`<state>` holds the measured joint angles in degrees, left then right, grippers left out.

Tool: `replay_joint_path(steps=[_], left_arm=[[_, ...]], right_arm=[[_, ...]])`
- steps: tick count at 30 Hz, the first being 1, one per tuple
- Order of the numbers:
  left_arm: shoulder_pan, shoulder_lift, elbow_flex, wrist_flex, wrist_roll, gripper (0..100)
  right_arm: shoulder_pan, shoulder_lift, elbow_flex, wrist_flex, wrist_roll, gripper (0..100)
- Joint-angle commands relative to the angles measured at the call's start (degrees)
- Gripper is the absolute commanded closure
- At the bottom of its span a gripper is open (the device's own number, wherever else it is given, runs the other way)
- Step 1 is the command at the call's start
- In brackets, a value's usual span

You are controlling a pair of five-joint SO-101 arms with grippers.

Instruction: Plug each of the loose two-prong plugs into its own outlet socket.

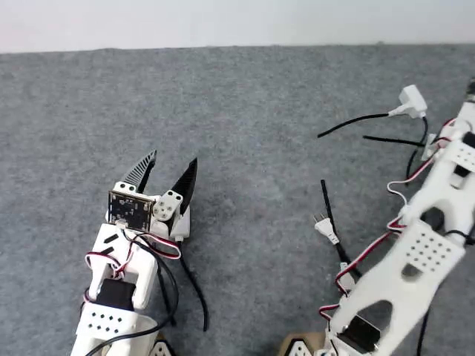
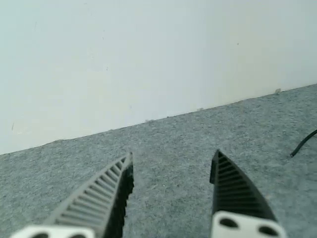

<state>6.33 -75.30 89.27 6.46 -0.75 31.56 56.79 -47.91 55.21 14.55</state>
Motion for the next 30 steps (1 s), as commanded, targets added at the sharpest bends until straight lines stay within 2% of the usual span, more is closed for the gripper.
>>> replay_joint_path(steps=[1,4,10,13,19,26,30], left_arm=[[0.35,-0.26,-0.22,-1.58,-0.62,75],[0.35,-0.26,-0.22,-1.58,-0.62,75],[0.44,-0.26,-0.22,-1.58,-0.62,75],[0.44,-0.26,-0.22,-1.58,-0.62,75],[0.44,-0.26,-0.13,-1.58,-0.62,75],[0.44,-0.26,-0.13,-1.58,-0.62,75],[1.76,-0.26,-0.13,-1.41,-1.23,75]], right_arm=[[0.40,8.48,-17.14,2.24,-0.35,98.6],[0.22,14.99,-28.22,6.55,-0.44,95.1],[-0.75,21.93,-47.30,24.75,-0.44,74.1],[-2.95,20.26,-48.35,34.15,0.44,68.3],[-5.93,11.47,-48.44,47.43,1.32,70.7],[-5.14,0.48,-48.09,48.13,-2.11,71.0],[-5.32,-6.73,-39.74,48.13,-2.64,71.0]])
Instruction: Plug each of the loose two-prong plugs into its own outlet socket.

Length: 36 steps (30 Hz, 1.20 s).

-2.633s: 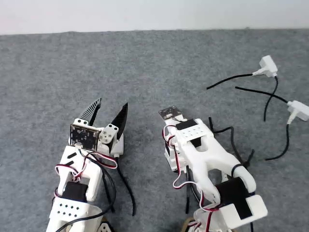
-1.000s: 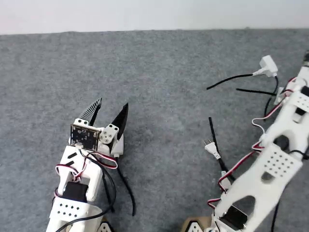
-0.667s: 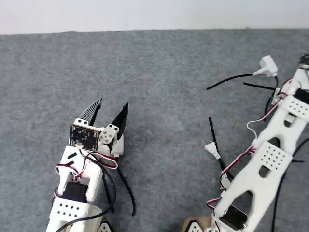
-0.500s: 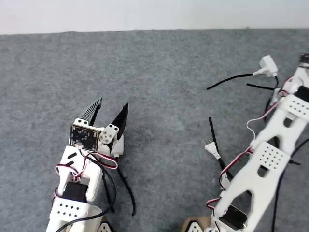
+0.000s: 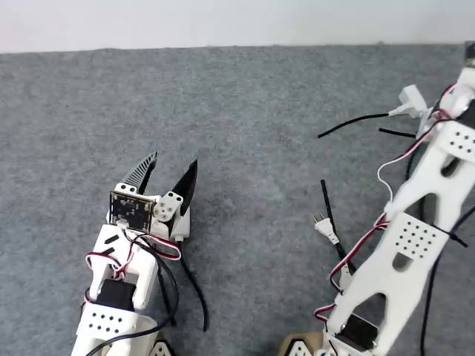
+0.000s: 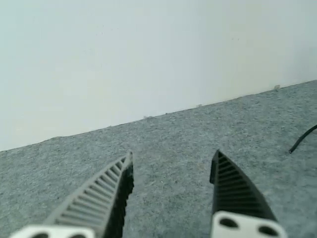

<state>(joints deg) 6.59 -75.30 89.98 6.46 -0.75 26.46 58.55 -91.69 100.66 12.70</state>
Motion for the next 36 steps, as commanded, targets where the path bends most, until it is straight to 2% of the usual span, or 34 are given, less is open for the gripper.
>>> replay_joint_path(steps=[1,9,15,18,21,25,30,36], left_arm=[[1.93,-0.26,-0.84,-1.41,-2.02,75],[2.29,-0.62,-0.22,-1.67,-3.08,76],[1.76,-0.62,-2.33,-1.32,-5.89,76],[1.67,-0.70,-3.38,1.76,-7.30,76],[1.41,-0.70,-4.53,10.02,-7.47,76],[-3.34,-0.70,-4.62,14.24,-7.47,76],[-10.02,-0.70,-4.70,18.73,-7.21,76],[-10.73,-0.70,-4.35,21.89,-4.48,76]], right_arm=[[-0.31,-11.03,7.47,2.68,-0.79,71.0],[-2.51,-41.27,40.97,2.59,-1.05,71.0],[-7.96,-63.96,71.12,0.66,-1.05,71.0],[-10.15,-74.07,86.95,-5.05,-1.05,71.0],[-11.91,-83.38,102.59,-14.11,-1.05,71.0],[-14.20,-93.58,120.79,-25.54,-1.05,71.0],[-16.84,-100.09,134.86,-33.36,-1.05,71.0],[-17.71,-101.85,141.27,-38.90,-4.40,71.0]])
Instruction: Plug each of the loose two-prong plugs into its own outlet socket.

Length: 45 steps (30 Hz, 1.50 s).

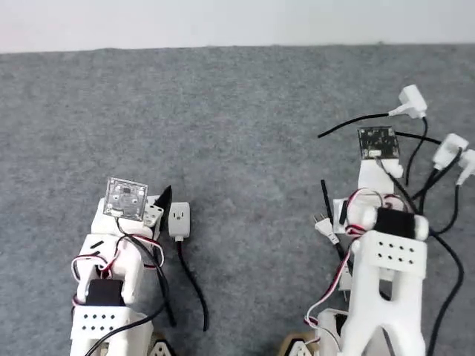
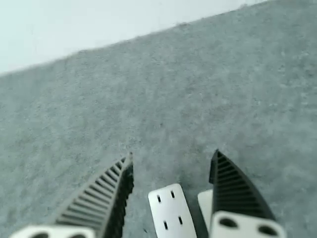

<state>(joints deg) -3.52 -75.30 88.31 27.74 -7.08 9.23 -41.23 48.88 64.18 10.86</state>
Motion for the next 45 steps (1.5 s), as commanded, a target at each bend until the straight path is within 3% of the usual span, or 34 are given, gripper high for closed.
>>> replay_joint_path(steps=[1,8,20,45], left_arm=[[-0.79,-0.70,-2.51,0.62,1.76,76],[-0.88,-0.70,-0.75,0.18,1.58,76],[-0.79,-0.70,-0.75,-1.05,1.93,76],[-1.23,-0.70,-1.19,-0.97,3.78,76]], right_arm=[[-0.66,-2.07,1.32,-2.59,-3.43,71.0],[-6.55,-2.15,8.44,-5.85,-4.40,71.0],[-6.99,-1.54,13.89,-12.53,-4.40,71.0],[-6.99,-1.54,14.51,-12.09,-4.31,71.0]])
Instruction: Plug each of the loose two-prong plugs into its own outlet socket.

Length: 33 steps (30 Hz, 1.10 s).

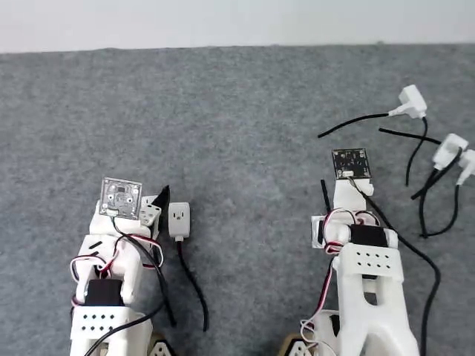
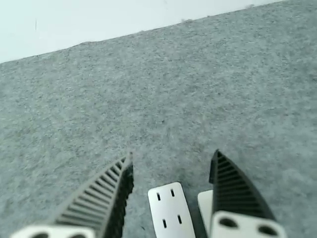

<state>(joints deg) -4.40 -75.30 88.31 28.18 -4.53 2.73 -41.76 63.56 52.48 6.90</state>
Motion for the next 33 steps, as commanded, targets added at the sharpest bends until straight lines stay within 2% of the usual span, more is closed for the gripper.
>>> replay_joint_path(steps=[1,6,14,17,21,24,28,33], left_arm=[[-0.35,-0.70,-1.19,-1.41,1.23,76],[-0.26,-0.70,-1.10,-1.41,1.23,76],[0.09,-0.70,-1.10,-1.41,1.23,76],[0.09,-0.70,-1.10,-1.32,1.23,76],[0.09,-0.70,-1.10,-1.32,1.23,76],[0.09,-0.70,-1.10,-1.32,1.23,76],[0.09,-0.70,-1.01,-1.32,1.23,76],[0.09,-0.70,-1.01,-1.23,1.23,76]], right_arm=[[-0.48,-1.01,-0.18,-0.40,-0.35,71.0],[-0.66,-0.92,3.25,-0.40,-0.44,71.0],[-11.12,-1.10,8.18,-0.84,0.09,71.0],[-10.33,-0.92,8.62,-2.68,0.09,71.0],[-4.97,-0.92,9.49,-9.98,0.18,71.0],[-0.66,-0.92,9.14,-11.56,0.35,71.0],[-0.40,-0.92,8.97,-11.65,4.48,71.0],[-0.57,1.45,7.30,-11.38,5.10,71.0]])
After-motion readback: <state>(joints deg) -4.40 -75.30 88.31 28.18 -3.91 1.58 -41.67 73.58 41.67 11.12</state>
